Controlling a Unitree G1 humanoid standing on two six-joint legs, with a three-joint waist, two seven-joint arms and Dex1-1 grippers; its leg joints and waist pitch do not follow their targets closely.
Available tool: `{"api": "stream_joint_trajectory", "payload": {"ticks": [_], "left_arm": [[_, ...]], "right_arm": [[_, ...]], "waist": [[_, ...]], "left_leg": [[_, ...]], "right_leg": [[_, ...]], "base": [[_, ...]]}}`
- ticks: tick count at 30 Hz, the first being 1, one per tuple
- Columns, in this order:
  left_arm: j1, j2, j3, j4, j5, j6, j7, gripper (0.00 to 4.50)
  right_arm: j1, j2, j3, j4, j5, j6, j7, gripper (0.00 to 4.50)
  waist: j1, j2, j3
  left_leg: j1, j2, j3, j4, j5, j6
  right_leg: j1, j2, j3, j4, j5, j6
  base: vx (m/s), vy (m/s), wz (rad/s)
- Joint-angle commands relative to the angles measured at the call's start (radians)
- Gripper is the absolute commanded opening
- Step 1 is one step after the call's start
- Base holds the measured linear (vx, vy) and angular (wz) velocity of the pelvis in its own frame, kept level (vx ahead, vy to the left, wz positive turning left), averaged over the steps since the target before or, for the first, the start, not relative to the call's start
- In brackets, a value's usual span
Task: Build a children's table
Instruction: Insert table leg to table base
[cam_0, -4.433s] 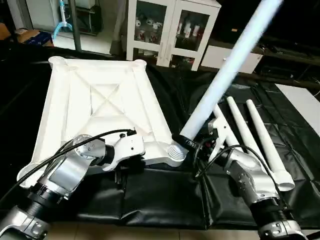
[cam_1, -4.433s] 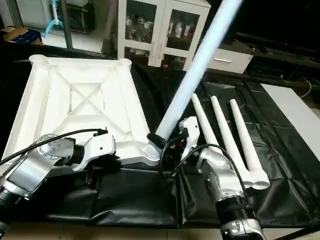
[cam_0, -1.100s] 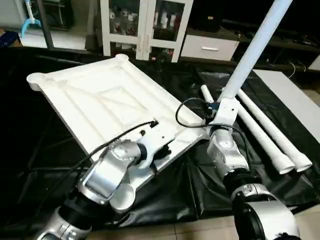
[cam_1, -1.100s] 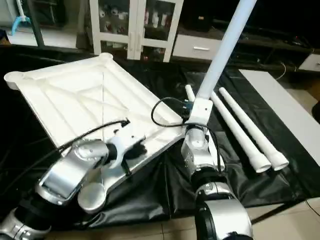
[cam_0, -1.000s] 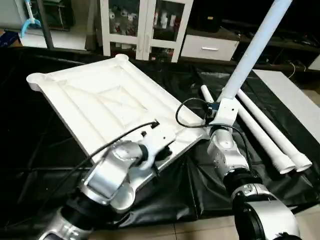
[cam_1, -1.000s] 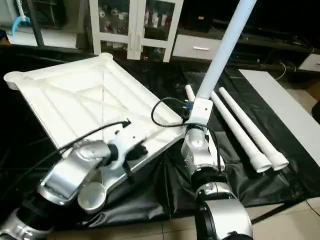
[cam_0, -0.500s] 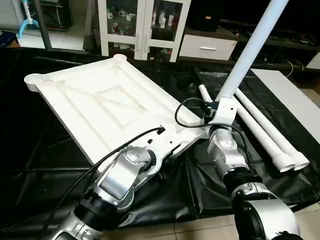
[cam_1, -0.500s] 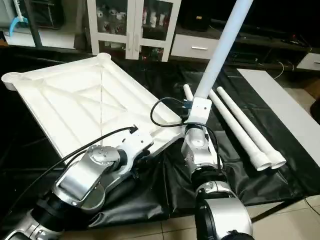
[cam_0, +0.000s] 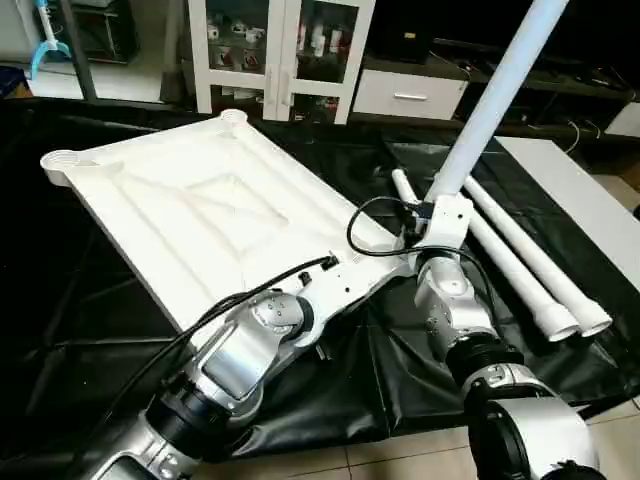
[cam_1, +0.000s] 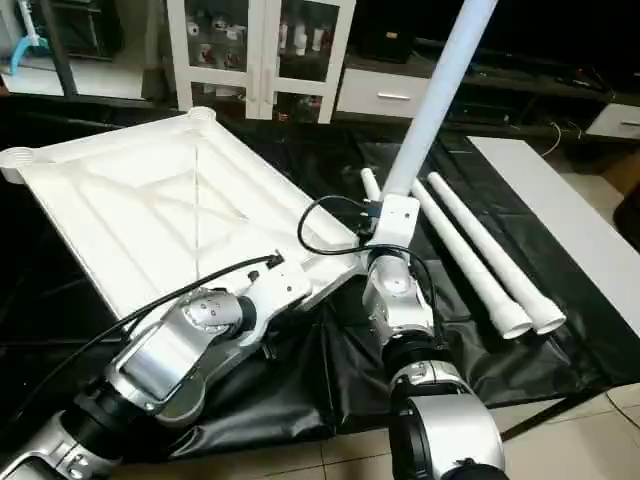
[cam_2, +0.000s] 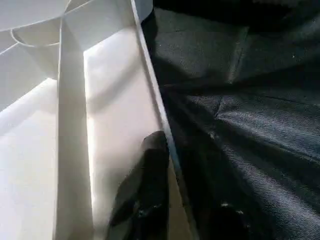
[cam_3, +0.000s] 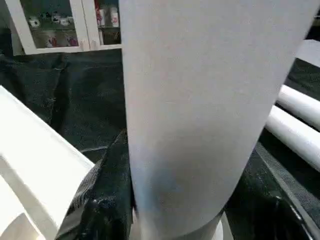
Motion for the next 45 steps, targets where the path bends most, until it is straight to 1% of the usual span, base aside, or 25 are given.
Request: {"api": "stream_joint_trajectory", "payload": {"ticks": [1, 2, 5, 6, 7, 9, 11, 12, 15, 17, 18, 21, 23, 24, 25, 28, 29, 32, 33, 34, 35, 38, 40, 41, 45], "left_arm": [[0.030, 0.027, -0.013, 0.069, 0.019, 0.024, 0.000, 0.35], [0.031, 0.027, -0.015, 0.068, 0.017, 0.022, -0.004, 0.25], [0.031, 0.030, -0.019, 0.070, 0.014, 0.017, -0.008, 0.17], [0.031, 0.032, -0.016, 0.072, 0.010, 0.012, -0.010, 0.06], [0.030, 0.033, -0.015, 0.072, 0.010, 0.011, -0.011, 0.04], [0.029, 0.033, -0.014, 0.072, 0.009, 0.010, -0.011, 0.01], [0.028, 0.035, -0.015, 0.072, 0.008, 0.008, -0.014, 0.00], [0.028, 0.035, -0.015, 0.072, 0.008, 0.008, -0.015, 0.00], [0.030, 0.046, -0.014, 0.069, 0.005, -0.003, -0.026, 0.00], [0.035, 0.063, -0.015, 0.065, 0.002, -0.018, -0.043, 0.00], [0.035, 0.063, -0.015, 0.065, 0.002, -0.018, -0.043, 0.00], [0.042, 0.086, -0.010, 0.054, -0.001, -0.027, -0.059, 0.00], [0.045, 0.102, -0.003, 0.049, -0.003, -0.030, -0.069, 0.00], [0.047, 0.119, 0.010, 0.049, -0.004, -0.034, -0.073, 0.00], [0.047, 0.119, 0.010, 0.049, -0.004, -0.034, -0.073, 0.00], [0.055, 0.160, 0.032, 0.053, -0.010, -0.052, -0.093, 0.00], [0.058, 0.174, 0.036, 0.053, -0.009, -0.055, -0.098, 0.00], [0.066, 0.190, 0.044, 0.056, -0.012, -0.071, -0.103, 0.00], [0.069, 0.198, 0.043, 0.056, -0.013, -0.085, -0.108, 0.00], [0.071, 0.203, 0.044, 0.054, -0.014, -0.087, -0.111, 0.00], [0.073, 0.210, 0.043, 0.053, -0.014, -0.090, -0.115, 0.00], [0.080, 0.226, 0.045, 0.051, -0.015, -0.098, -0.127, 0.00], [0.081, 0.230, 0.046, 0.053, -0.015, -0.101, -0.131, 0.00], [0.081, 0.233, 0.047, 0.054, -0.016, -0.105, -0.134, 0.00], [0.085, 0.247, 0.047, 0.052, -0.014, -0.123, -0.152, 0.00]], "right_arm": [[0.031, 0.019, 0.010, 0.062, -0.005, 0.052, 0.035, 1.86], [0.032, 0.018, 0.011, 0.062, -0.008, 0.051, 0.036, 1.86], [0.033, 0.019, 0.006, 0.058, -0.004, 0.049, 0.043, 1.86], [0.034, 0.020, 0.000, 0.052, 0.003, 0.050, 0.055, 1.86], [0.034, 0.021, -0.002, 0.050, 0.006, 0.051, 0.059, 2.21], [0.034, 0.019, 0.001, 0.048, 0.001, 0.050, 0.061, 2.56], [0.034, 0.019, 0.001, 0.046, 0.005, 0.054, 0.077, 2.62], [0.033, 0.020, 0.000, 0.045, 0.005, 0.055, 0.082, 2.76], [0.032, 0.022, 0.009, 0.036, -0.003, 0.056, 0.098, 3.01], [0.031, 0.023, 0.011, 0.030, -0.001, 0.062, 0.120, 3.20], [0.031, 0.023, 0.011, 0.030, -0.001, 0.062, 0.120, 3.20], [0.036, 0.023, 0.019, 0.014, 0.001, 0.068, 0.161, 3.57], [0.044, 0.021, 0.029, -0.006, 0.001, 0.073, 0.203, 3.57], [0.060, 0.019, 0.048, -0.042, 0.000, 0.082, 0.260, 3.57], [0.060, 0.019, 0.048, -0.042, 0.000, 0.082, 0.260, 3.57], [0.123, -0.001, 0.098, -0.159, 0.000, 0.110, 0.366, 3.57], [0.149, -0.014, 0.113, -0.202, 0.000, 0.120, 0.394, 3.57], [0.186, -0.032, 0.121, -0.257, 0.003, 0.136, 0.420, 3.57], [0.194, -0.036, 0.118, -0.270, 0.005, 0.143, 0.425, 3.57], [0.201, -0.040, 0.114, -0.280, 0.007, 0.148, 0.426, 3.57], [0.207, -0.044, 0.111, -0.289, 0.008, 0.150, 0.427, 3.57], [0.224, -0.051, 0.102, -0.330, 0.012, 0.171, 0.435, 3.57], [0.232, -0.053, 0.101, -0.352, 0.015, 0.185, 0.439, 3.57], [0.236, -0.055, 0.103, -0.363, 0.014, 0.190, 0.439, 3.57], [0.254, -0.063, 0.111, -0.421, 0.018, 0.218, 0.454, 3.57]], "waist": [[0.002, 0.025, -0.038], [0.001, 0.025, -0.036], [0.001, 0.027, -0.035], [0.001, 0.031, -0.033], [0.000, 0.030, -0.034], [0.000, 0.030, -0.034], [0.000, 0.030, -0.033], [0.002, 0.029, -0.034], [0.004, 0.030, -0.035], [0.004, 0.030, -0.035], [0.002, 0.029, -0.035], [0.000, 0.030, -0.036], [-0.002, 0.030, -0.036], [-0.003, 0.031, -0.035], [-0.004, 0.030, -0.035], [-0.005, 0.031, -0.034], [-0.006, 0.028, -0.034], [-0.008, 0.029, -0.033], [-0.007, 0.033, -0.033], [-0.008, 0.032, -0.034], [-0.007, 0.035, -0.034], [-0.008, 0.036, -0.035], [-0.008, 0.036, -0.036], [-0.008, 0.037, -0.035], [-0.005, 0.036, -0.034]], "left_leg": [[0.015, 0.028, -0.018, -0.068, -0.388, -0.056], [0.016, 0.026, -0.019, -0.068, -0.407, -0.055], [0.018, 0.027, -0.021, -0.069, -0.424, -0.060], [0.019, 0.027, -0.022, -0.070, -0.441, -0.063], [0.019, 0.027, -0.023, -0.070, -0.448, -0.064], [0.020, 0.027, -0.024, -0.070, -0.461, -0.066], [0.021, 0.026, -0.024, -0.069, -0.470, -0.064], [0.020, 0.026, -0.024, -0.069, -0.464, -0.063], [0.016, 0.028, -0.024, -0.071, -0.441, -0.064], [0.017, 0.027, -0.023, -0.070, -0.440, -0.061], [0.014, 0.027, -0.023, -0.071, -0.439, -0.060], [0.011, 0.028, -0.025, -0.072, -0.426, -0.060], [0.013, 0.028, -0.024, -0.071, -0.426, -0.058], [0.013, 0.027, -0.024, -0.072, -0.427, -0.056], [0.010, 0.028, -0.025, -0.072, -0.425, -0.055], [0.012, 0.028, -0.024, -0.073, -0.417, -0.051], [0.010, 0.029, -0.024, -0.073, -0.412, -0.049], [0.013, 0.030, -0.023, -0.073, -0.411, -0.049], [0.014, 0.029, -0.023, -0.073, -0.417, -0.049], [0.013, 0.029, -0.024, -0.073, -0.415, -0.051], [0.014, 0.030, -0.024, -0.074, -0.411, -0.053], [0.015, 0.030, -0.022, -0.072, -0.399, -0.053], [0.011, 0.031, -0.022, -0.074, -0.371, -0.049], [0.010, 0.030, -0.022, -0.074, -0.367, -0.049], [0.014, 0.030, -0.020, -0.073, -0.360, -0.048]], "right_leg": [[0.012, -0.060, 0.033, -0.072, -0.330, -0.120], [0.011, -0.059, 0.032, -0.075, -0.361, -0.115], [0.008, -0.059, 0.031, -0.078, -0.384, -0.108], [0.005, -0.058, 0.030, -0.080, -0.394, -0.107], [0.005, -0.058, 0.029, -0.081, -0.400, -0.105], [0.005, -0.060, 0.029, -0.081, -0.413, -0.102], [0.002, -0.059, 0.029, -0.084, -0.425, -0.101], [0.003, -0.061, 0.030, -0.084, -0.423, -0.101], [0.007, -0.060, 0.030, -0.078, -0.388, -0.107], [0.006, -0.060, 0.031, -0.078, -0.383, -0.111], [0.009, -0.060, 0.030, -0.077, -0.384, -0.111], [0.012, -0.061, 0.031, -0.074, -0.369, -0.116], [0.010, -0.061, 0.031, -0.074, -0.365, -0.119], [0.011, -0.060, 0.031, -0.074, -0.364, -0.119], [0.013, -0.060, 0.031, -0.073, -0.362, -0.119], [0.013, -0.058, 0.032, -0.074, -0.345, -0.123], [0.014, -0.060, 0.033, -0.072, -0.348, -0.123], [0.012, -0.060, 0.034, -0.073, -0.356, -0.125], [0.010, -0.060, 0.035, -0.075, -0.360, -0.125], [0.012, -0.061, 0.035, -0.073, -0.361, -0.129], [0.012, -0.060, 0.035, -0.072, -0.355, -0.131], [0.012, -0.060, 0.037, -0.071, -0.323, -0.139], [0.018, -0.059, 0.037, -0.065, -0.287, -0.146], [0.019, -0.059, 0.037, -0.064, -0.284, -0.148], [0.018, -0.059, 0.038, -0.065, -0.288, -0.149]], "base": [[0.000, 0.000, 0.00], [0.000, 0.000, 0.00], [0.000, 0.000, 0.00], [0.000, 0.000, 0.00], [0.000, 0.000, 0.00], [0.000, 0.000, 0.00], [0.000, 0.000, 0.00], [0.000, 0.000, 0.00], [0.000, 0.000, 0.00], [0.000, 0.000, 0.00], [0.000, 0.000, 0.00], [0.000, 0.000, 0.00], [0.000, 0.000, 0.00], [0.000, 0.000, 0.00], [0.000, 0.000, 0.00], [0.000, 0.000, 0.00], [0.000, 0.000, 0.00], [0.000, 0.000, 0.00], [0.000, 0.000, 0.00], [0.000, 0.000, 0.00], [0.000, 0.000, 0.00], [0.000, 0.000, 0.00], [0.000, 0.000, 0.00], [0.000, 0.000, 0.00], [0.000, 0.000, 0.00]]}}
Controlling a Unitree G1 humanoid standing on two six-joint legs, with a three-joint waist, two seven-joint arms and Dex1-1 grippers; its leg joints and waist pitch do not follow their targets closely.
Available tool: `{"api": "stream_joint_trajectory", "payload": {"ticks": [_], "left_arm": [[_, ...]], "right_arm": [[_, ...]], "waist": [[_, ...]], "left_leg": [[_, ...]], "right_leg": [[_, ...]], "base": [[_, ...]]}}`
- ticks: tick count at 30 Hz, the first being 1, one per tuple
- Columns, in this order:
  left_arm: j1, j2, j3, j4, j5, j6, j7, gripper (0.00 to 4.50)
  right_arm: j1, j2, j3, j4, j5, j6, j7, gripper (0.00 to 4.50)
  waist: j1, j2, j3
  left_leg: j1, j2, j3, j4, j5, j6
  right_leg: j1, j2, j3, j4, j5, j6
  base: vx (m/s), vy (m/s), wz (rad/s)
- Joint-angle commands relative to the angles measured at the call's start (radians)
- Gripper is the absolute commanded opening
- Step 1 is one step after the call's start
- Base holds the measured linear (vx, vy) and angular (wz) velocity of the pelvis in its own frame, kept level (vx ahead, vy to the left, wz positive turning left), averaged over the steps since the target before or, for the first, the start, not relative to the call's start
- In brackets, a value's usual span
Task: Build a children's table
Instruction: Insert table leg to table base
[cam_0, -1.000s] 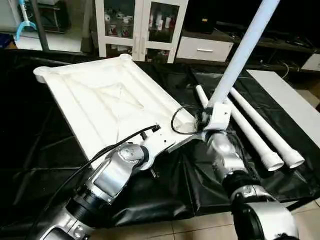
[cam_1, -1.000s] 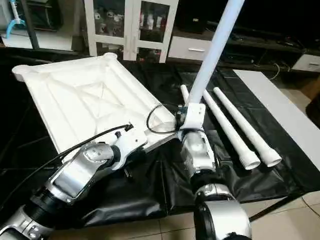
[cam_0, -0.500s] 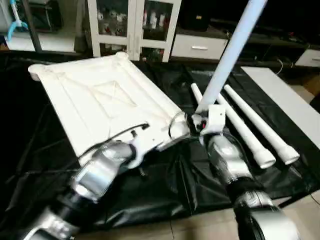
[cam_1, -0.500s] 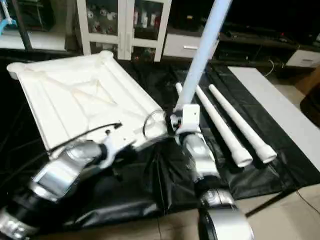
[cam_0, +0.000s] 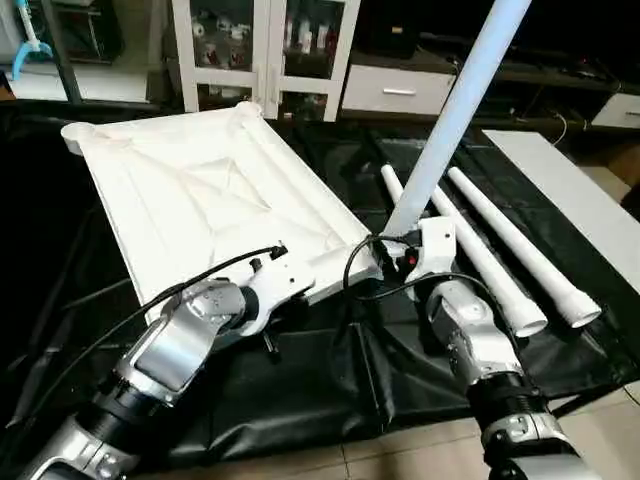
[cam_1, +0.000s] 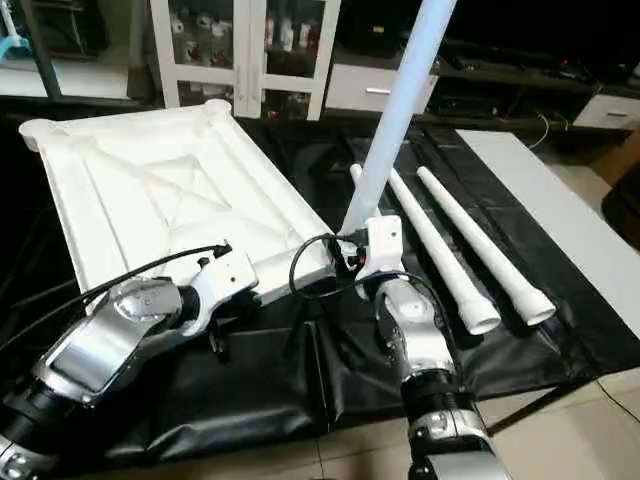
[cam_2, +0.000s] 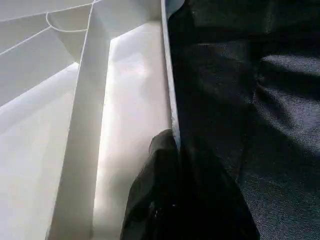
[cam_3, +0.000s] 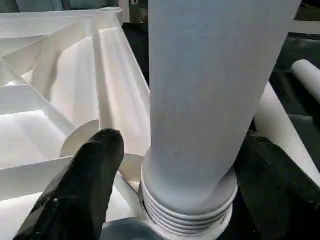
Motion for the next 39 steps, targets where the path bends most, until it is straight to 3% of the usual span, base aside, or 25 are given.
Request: {"api": "stream_joint_trajectory", "payload": {"ticks": [1, 6, 19, 20, 22, 28, 32, 33, 39], "left_arm": [[0.046, 0.035, -0.043, 0.079, 0.026, 0.027, -0.015, 0.00], [0.064, 0.060, -0.040, 0.056, 0.009, -0.011, -0.053, 0.00], [0.105, 0.146, -0.017, 0.006, -0.004, -0.089, -0.120, 0.00], [0.102, 0.145, -0.005, 0.006, -0.018, -0.098, -0.129, 0.00], [0.098, 0.142, 0.005, 0.000, -0.034, -0.087, -0.141, 0.48], [0.076, 0.141, 0.007, -0.021, -0.040, -0.100, -0.154, 0.90], [0.057, 0.125, 0.012, -0.038, -0.051, -0.109, -0.158, 0.90], [0.046, 0.110, 0.018, -0.043, -0.058, -0.117, -0.154, 0.90], [0.012, 0.051, 0.031, -0.058, -0.092, -0.094, -0.147, 0.90]], "right_arm": [[0.014, -0.005, 0.018, -0.032, 0.011, 0.021, 0.032, 3.57], [0.025, -0.029, 0.033, -0.085, 0.013, 0.041, 0.088, 3.57], [0.033, -0.086, 0.028, -0.158, 0.039, 0.092, 0.185, 3.57], [0.032, -0.088, 0.027, -0.160, 0.041, 0.094, 0.189, 3.57], [0.033, -0.088, 0.025, -0.163, 0.041, 0.098, 0.191, 3.62], [0.034, -0.089, 0.021, -0.178, 0.046, 0.115, 0.202, 3.62], [0.035, -0.095, 0.023, -0.185, 0.054, 0.122, 0.206, 3.62], [0.034, -0.096, 0.022, -0.185, 0.055, 0.124, 0.209, 3.62], [0.032, -0.098, 0.020, -0.185, 0.055, 0.130, 0.215, 3.62]], "waist": [[0.010, 0.028, -0.039], [0.010, 0.026, -0.038], [0.019, 0.024, -0.041], [0.023, 0.025, -0.041], [0.027, 0.025, -0.041], [0.032, 0.025, -0.042], [0.035, 0.026, -0.043], [0.036, 0.030, -0.043], [0.045, 0.026, -0.047]], "left_leg": [[0.012, 0.028, -0.018, -0.073, -0.360, -0.045], [0.012, 0.029, -0.020, -0.073, -0.371, -0.044], [0.015, 0.030, -0.013, -0.068, -0.276, -0.025], [0.017, 0.029, -0.011, -0.067, -0.267, -0.026], [0.018, 0.029, -0.010, -0.067, -0.266, -0.031], [0.018, 0.029, -0.010, -0.067, -0.254, -0.035], [0.019, 0.028, -0.008, -0.065, -0.244, -0.033], [0.019, 0.028, -0.009, -0.065, -0.243, -0.034], [0.019, 0.027, -0.005, -0.059, -0.193, -0.027]], "right_leg": [[0.023, -0.060, 0.039, -0.066, -0.295, -0.142], [0.024, -0.061, 0.039, -0.068, -0.336, -0.133], [0.030, -0.059, 0.042, -0.054, -0.243, -0.162], [0.029, -0.058, 0.042, -0.053, -0.235, -0.164], [0.029, -0.058, 0.043, -0.053, -0.239, -0.163], [0.031, -0.058, 0.043, -0.050, -0.221, -0.162], [0.032, -0.058, 0.044, -0.049, -0.216, -0.167], [0.032, -0.058, 0.043, -0.047, -0.213, -0.167], [0.037, -0.057, 0.044, -0.040, -0.147, -0.180]], "base": [[0.000, 0.000, 0.00], [0.000, 0.000, 0.00], [0.000, 0.000, 0.00], [0.000, 0.000, 0.00], [0.000, 0.000, 0.00], [0.000, 0.000, 0.00], [0.000, 0.000, 0.00], [0.000, 0.000, 0.00], [0.000, 0.000, 0.00]]}}
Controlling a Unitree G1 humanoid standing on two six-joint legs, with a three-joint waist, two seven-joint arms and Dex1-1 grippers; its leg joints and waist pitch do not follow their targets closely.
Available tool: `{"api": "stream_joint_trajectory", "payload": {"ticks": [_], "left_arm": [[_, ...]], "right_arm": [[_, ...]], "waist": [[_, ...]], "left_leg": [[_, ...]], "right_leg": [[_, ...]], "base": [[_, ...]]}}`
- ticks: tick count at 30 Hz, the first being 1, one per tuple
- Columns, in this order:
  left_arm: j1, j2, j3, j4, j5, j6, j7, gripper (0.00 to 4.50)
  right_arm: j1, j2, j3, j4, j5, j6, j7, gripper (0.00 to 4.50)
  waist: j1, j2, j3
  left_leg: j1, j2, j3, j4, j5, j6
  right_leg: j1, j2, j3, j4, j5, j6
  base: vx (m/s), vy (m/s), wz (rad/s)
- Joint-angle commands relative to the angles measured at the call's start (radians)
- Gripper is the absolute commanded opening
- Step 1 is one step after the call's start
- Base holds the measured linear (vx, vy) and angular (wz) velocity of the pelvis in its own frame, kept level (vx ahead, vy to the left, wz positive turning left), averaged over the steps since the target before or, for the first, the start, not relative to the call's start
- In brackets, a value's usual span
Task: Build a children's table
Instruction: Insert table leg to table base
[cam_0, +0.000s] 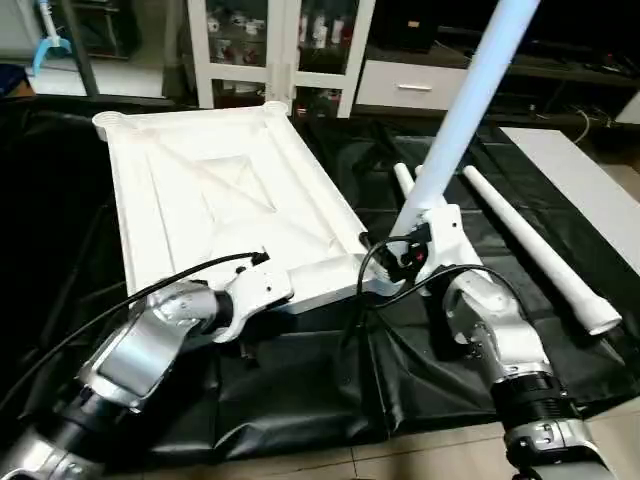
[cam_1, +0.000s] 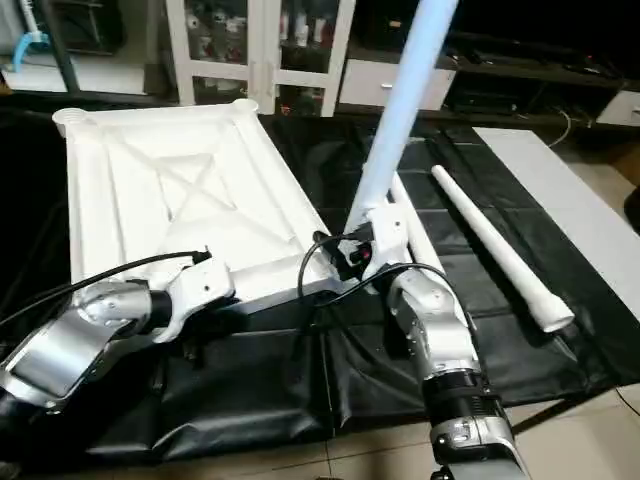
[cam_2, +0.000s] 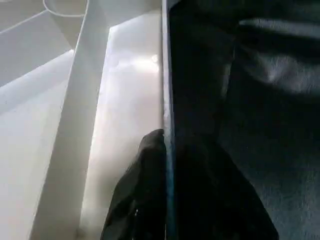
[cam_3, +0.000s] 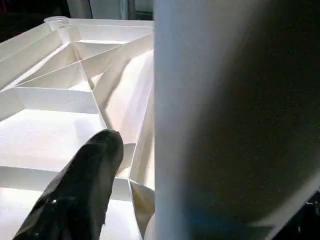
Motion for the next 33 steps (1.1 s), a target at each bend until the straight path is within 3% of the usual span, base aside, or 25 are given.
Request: {"api": "stream_joint_trajectory", "payload": {"ticks": [1, 6, 12, 17, 18, 19, 21, 33], "left_arm": [[-0.021, -0.027, -0.019, -0.021, -0.028, 0.001, -0.007, 0.90], [-0.038, -0.075, -0.043, -0.017, -0.019, -0.002, 0.005, 0.90], [-0.078, -0.147, -0.100, 0.079, 0.068, -0.071, 0.081, 0.90], [-0.104, -0.198, -0.098, 0.130, 0.085, -0.078, 0.138, 0.90], [-0.106, -0.199, -0.099, 0.131, 0.085, -0.076, 0.137, 0.90], [-0.109, -0.201, -0.105, 0.136, 0.088, -0.075, 0.133, 0.90], [-0.111, -0.202, -0.109, 0.142, 0.093, -0.075, 0.132, 0.90], [-0.104, -0.190, -0.125, 0.197, 0.121, -0.073, 0.122, 0.74]], "right_arm": [[0.007, -0.008, -0.002, -0.020, 0.008, 0.019, 0.009, 3.62], [0.006, -0.009, -0.004, -0.023, 0.009, 0.027, 0.010, 3.62], [0.001, -0.008, -0.006, -0.021, 0.010, 0.028, 0.009, 3.62], [0.002, -0.004, -0.011, -0.024, 0.007, 0.031, 0.008, 3.62], [0.002, -0.004, -0.011, -0.025, 0.007, 0.032, 0.008, 3.62], [0.002, -0.001, -0.010, -0.026, 0.006, 0.032, 0.006, 3.62], [0.002, 0.000, -0.010, -0.026, 0.006, 0.033, 0.004, 3.62], [-0.003, 0.006, -0.012, -0.024, 0.007, 0.033, -0.002, 3.62]], "waist": [[0.003, 0.022, -0.053], [0.010, 0.017, -0.054], [0.010, 0.016, -0.054], [0.011, 0.012, -0.056], [0.012, 0.012, -0.056], [0.013, 0.019, -0.056], [0.012, 0.015, -0.056], [0.010, 0.018, -0.054]], "left_leg": [[0.013, 0.026, -0.008, -0.057, -0.183, -0.017], [0.008, 0.024, -0.006, -0.053, -0.158, -0.002], [0.006, 0.026, -0.010, -0.050, -0.184, -0.005], [0.002, 0.025, -0.010, -0.046, -0.172, 0.005], [0.003, 0.025, -0.010, -0.046, -0.170, 0.006], [0.003, 0.025, -0.011, -0.046, -0.166, 0.008], [0.003, 0.024, -0.010, -0.045, -0.173, 0.011], [0.005, 0.026, -0.013, -0.047, -0.216, -0.005]], "right_leg": [[0.040, -0.057, 0.041, -0.046, -0.140, -0.177], [0.042, -0.056, 0.043, -0.042, -0.126, -0.177], [0.041, -0.059, 0.041, -0.047, -0.171, -0.162], [0.042, -0.059, 0.041, -0.045, -0.155, -0.168], [0.042, -0.059, 0.041, -0.045, -0.152, -0.168], [0.043, -0.060, 0.041, -0.043, -0.146, -0.170], [0.042, -0.059, 0.040, -0.045, -0.153, -0.172], [0.037, -0.058, 0.039, -0.050, -0.201, -0.164]], "base": [[0.000, 0.000, 0.00], [0.000, 0.000, 0.00], [0.000, 0.000, 0.00], [0.000, 0.000, 0.00], [0.000, 0.000, 0.00], [0.000, 0.000, 0.00], [0.000, 0.000, 0.00], [0.000, 0.000, 0.00]]}}
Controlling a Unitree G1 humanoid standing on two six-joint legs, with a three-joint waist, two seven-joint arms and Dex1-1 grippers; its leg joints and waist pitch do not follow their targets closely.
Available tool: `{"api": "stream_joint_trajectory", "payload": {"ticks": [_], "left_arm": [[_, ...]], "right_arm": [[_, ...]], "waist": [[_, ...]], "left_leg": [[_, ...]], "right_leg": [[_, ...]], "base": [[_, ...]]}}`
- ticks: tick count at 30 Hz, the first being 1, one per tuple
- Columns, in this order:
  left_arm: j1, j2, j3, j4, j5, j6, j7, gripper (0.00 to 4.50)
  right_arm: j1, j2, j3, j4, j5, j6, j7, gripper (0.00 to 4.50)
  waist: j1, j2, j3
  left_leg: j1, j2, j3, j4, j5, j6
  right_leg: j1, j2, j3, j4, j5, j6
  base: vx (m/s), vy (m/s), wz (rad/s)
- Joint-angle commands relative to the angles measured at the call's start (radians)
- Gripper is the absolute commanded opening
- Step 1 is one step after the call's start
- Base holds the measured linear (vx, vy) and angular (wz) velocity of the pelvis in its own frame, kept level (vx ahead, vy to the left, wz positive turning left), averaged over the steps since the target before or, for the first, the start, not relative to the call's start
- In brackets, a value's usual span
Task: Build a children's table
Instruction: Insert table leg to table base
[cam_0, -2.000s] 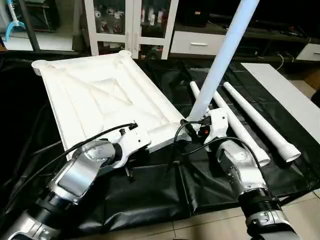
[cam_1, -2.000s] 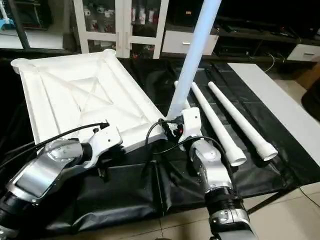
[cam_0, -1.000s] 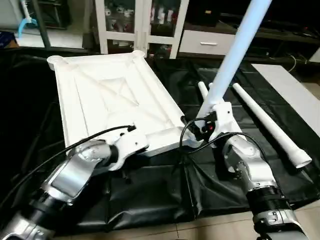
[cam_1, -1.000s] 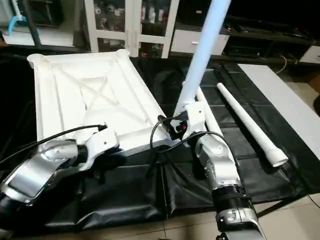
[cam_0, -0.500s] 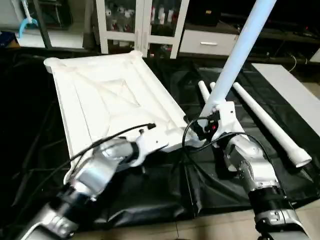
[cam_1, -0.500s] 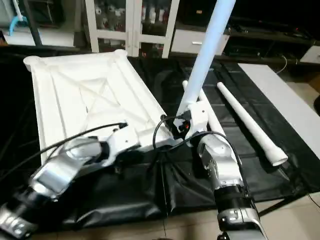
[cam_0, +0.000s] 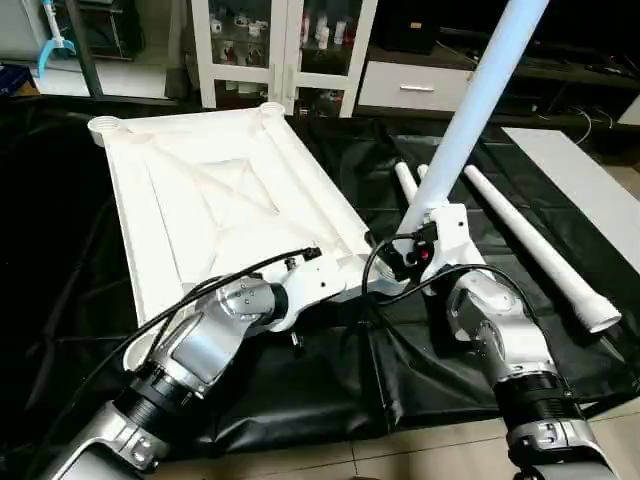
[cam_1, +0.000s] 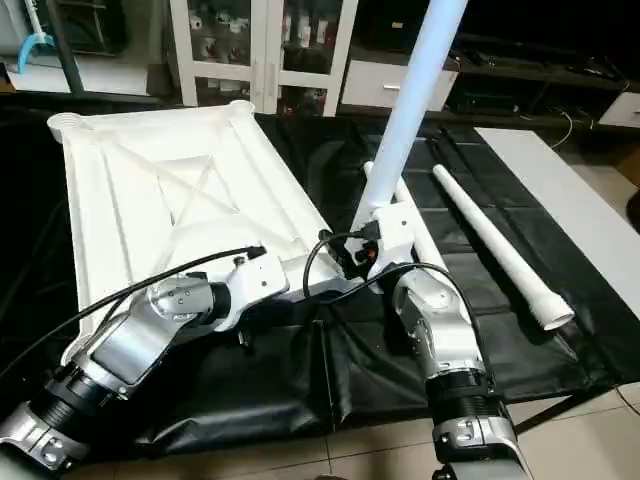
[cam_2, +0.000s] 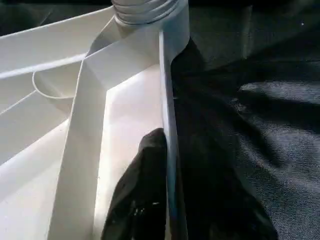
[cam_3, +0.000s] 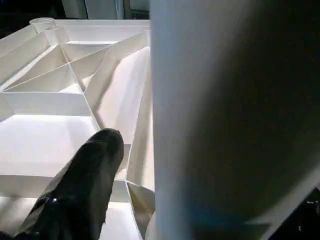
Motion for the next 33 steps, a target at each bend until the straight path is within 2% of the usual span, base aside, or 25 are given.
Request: {"api": "stream_joint_trajectory", "payload": {"ticks": [1, 2, 4, 8, 11, 16, 21, 23, 25, 26, 27, 30, 31, 33], "left_arm": [[-0.003, -0.008, -0.027, 0.039, 0.008, 0.009, -0.011, 0.74], [-0.003, -0.008, -0.026, 0.041, 0.005, 0.009, -0.013, 0.43], [-0.004, -0.012, -0.020, 0.051, -0.002, 0.004, -0.018, 0.43], [0.002, -0.007, -0.015, 0.058, -0.014, 0.007, -0.041, 0.01], [0.016, 0.022, -0.019, 0.065, -0.009, 0.010, -0.064, 0.00], [0.035, 0.066, -0.013, 0.067, -0.007, 0.007, -0.090, 0.00], [0.076, 0.153, 0.035, 0.012, -0.033, 0.011, -0.143, 0.00], [0.090, 0.180, 0.048, -0.011, -0.043, 0.010, -0.162, 0.00], [0.102, 0.209, 0.058, -0.030, -0.060, -0.005, -0.193, 0.00], [0.115, 0.235, 0.067, -0.048, -0.071, -0.007, -0.213, 0.00], [0.124, 0.248, 0.072, -0.057, -0.082, -0.025, -0.232, 0.00], [0.153, 0.291, 0.073, -0.098, -0.104, -0.023, -0.286, 0.00], [0.156, 0.295, 0.074, -0.108, -0.108, -0.018, -0.291, 0.00], [0.161, 0.299, 0.078, -0.122, -0.112, -0.009, -0.296, 0.00]], "right_arm": [[-0.004, 0.003, 0.004, -0.019, 0.008, 0.010, 0.004, 3.62], [-0.004, 0.003, 0.004, -0.018, 0.008, 0.010, 0.004, 3.62], [-0.004, 0.003, 0.003, -0.018, 0.009, 0.010, 0.006, 3.62], [-0.002, 0.002, 0.008, -0.024, 0.013, 0.017, 0.020, 3.62], [0.009, 0.003, 0.036, -0.065, 0.032, 0.050, 0.079, 3.62], [0.024, 0.011, 0.068, -0.122, 0.056, 0.087, 0.132, 3.62], [0.040, 0.002, 0.104, -0.167, 0.067, 0.117, 0.190, 3.62], [0.045, -0.005, 0.111, -0.173, 0.069, 0.123, 0.210, 3.62], [0.049, -0.010, 0.113, -0.178, 0.066, 0.127, 0.225, 3.62], [0.051, -0.018, 0.117, -0.179, 0.066, 0.127, 0.243, 3.62], [0.054, -0.025, 0.122, -0.183, 0.064, 0.122, 0.254, 3.62], [0.060, -0.055, 0.128, -0.195, 0.067, 0.122, 0.298, 3.62], [0.056, -0.061, 0.126, -0.193, 0.069, 0.123, 0.306, 3.62], [0.053, -0.068, 0.122, -0.192, 0.071, 0.127, 0.313, 3.62]], "waist": [[0.005, 0.018, -0.054], [0.005, 0.018, -0.055], [0.005, 0.017, -0.055], [0.006, 0.018, -0.054], [0.005, 0.016, -0.054], [0.004, 0.019, -0.050], [-0.002, 0.020, -0.045], [-0.008, 0.017, -0.042], [-0.009, 0.020, -0.042], [-0.010, 0.021, -0.042], [-0.012, 0.015, -0.041], [-0.012, 0.019, -0.041], [-0.012, 0.016, -0.039], [-0.010, 0.017, -0.040]], "left_leg": [[0.012, 0.024, -0.011, -0.061, -0.217, -0.005], [0.012, 0.023, -0.011, -0.061, -0.213, -0.004], [0.011, 0.023, -0.011, -0.061, -0.213, -0.004], [0.012, 0.023, -0.012, -0.061, -0.215, -0.004], [0.011, 0.023, -0.012, -0.062, -0.218, 0.001], [0.013, 0.025, -0.014, -0.065, -0.249, -0.006], [0.012, 0.024, -0.021, -0.072, -0.312, -0.025], [0.008, 0.024, -0.024, -0.074, -0.330, -0.027], [0.014, 0.023, -0.025, -0.072, -0.342, -0.030], [0.015, 0.024, -0.026, -0.073, -0.345, -0.031], [0.014, 0.024, -0.026, -0.073, -0.341, -0.026], [0.019, 0.026, -0.023, -0.073, -0.335, -0.022], [0.016, 0.026, -0.022, -0.074, -0.325, -0.020], [0.019, 0.027, -0.020, -0.073, -0.309, -0.020]], "right_leg": [[0.046, -0.058, 0.038, -0.066, -0.200, -0.162], [0.047, -0.059, 0.038, -0.066, -0.197, -0.163], [0.047, -0.059, 0.038, -0.065, -0.196, -0.163], [0.046, -0.059, 0.038, -0.066, -0.200, -0.165], [0.047, -0.058, 0.037, -0.066, -0.204, -0.165], [0.043, -0.060, 0.038, -0.071, -0.256, -0.156], [0.040, -0.062, 0.037, -0.079, -0.365, -0.130], [0.040, -0.063, 0.036, -0.081, -0.404, -0.119], [0.035, -0.062, 0.036, -0.084, -0.423, -0.114], [0.034, -0.062, 0.037, -0.082, -0.415, -0.118], [0.034, -0.062, 0.037, -0.081, -0.412, -0.121], [0.029, -0.060, 0.039, -0.078, -0.378, -0.134], [0.031, -0.059, 0.039, -0.076, -0.361, -0.138], [0.030, -0.059, 0.040, -0.074, -0.337, -0.146]], "base": [[0.000, 0.000, 0.00], [0.000, 0.000, 0.00], [0.000, 0.000, 0.00], [0.000, 0.000, 0.00], [0.000, 0.000, 0.00], [0.000, 0.000, 0.00], [0.000, 0.000, 0.00], [0.000, 0.000, 0.00], [0.000, 0.000, 0.00], [0.000, 0.000, 0.00], [0.000, 0.000, 0.00], [0.000, 0.000, 0.00], [0.000, 0.000, 0.00], [0.000, 0.000, 0.00]]}}
